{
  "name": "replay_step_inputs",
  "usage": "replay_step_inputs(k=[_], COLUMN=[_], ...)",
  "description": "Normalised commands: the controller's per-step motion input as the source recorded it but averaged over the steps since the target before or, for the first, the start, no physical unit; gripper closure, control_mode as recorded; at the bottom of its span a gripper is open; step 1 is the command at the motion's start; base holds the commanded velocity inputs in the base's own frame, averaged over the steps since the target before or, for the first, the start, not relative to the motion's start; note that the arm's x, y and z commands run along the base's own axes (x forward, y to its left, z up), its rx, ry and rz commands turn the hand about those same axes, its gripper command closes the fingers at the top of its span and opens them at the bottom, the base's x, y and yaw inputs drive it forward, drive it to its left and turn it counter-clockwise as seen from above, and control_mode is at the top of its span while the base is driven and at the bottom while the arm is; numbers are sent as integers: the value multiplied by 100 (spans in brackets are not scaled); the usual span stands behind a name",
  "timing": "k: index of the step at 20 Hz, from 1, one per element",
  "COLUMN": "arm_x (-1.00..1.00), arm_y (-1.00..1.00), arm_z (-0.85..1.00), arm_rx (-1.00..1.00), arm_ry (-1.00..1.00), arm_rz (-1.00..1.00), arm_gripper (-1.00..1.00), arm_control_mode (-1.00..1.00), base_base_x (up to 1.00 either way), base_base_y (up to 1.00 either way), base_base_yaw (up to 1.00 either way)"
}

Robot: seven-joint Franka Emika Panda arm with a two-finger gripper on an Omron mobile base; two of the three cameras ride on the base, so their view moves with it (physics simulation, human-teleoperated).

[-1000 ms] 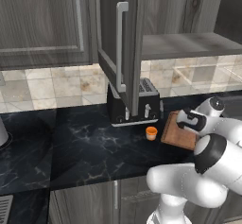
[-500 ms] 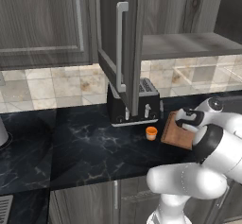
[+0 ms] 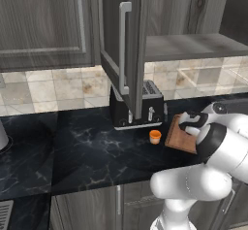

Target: Pick the bread, place it on the cutting board, pick the jam, place it on the counter, and close the cabinet.

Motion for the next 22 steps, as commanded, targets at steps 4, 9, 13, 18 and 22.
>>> replay_step_inputs(k=[4, 9, 13, 18, 22], arm_x=[0, 0, 0, 0, 0], arm_y=[0, 0, 0, 0, 0], arm_z=[-11, -11, -12, -14, -13], arm_rx=[0, 0, 0, 0, 0], arm_ry=[0, 0, 0, 0, 2], arm_rz=[0, 0, 0, 0, 0], arm_gripper=[100, 100, 100, 100, -100], arm_control_mode=[-100, -100, -100, -100, -100], base_base_x=[0, 0, 0, 0, 0], base_base_y=[0, 0, 0, 0, 0], base_base_yaw=[0, 0, 0, 0, 0])
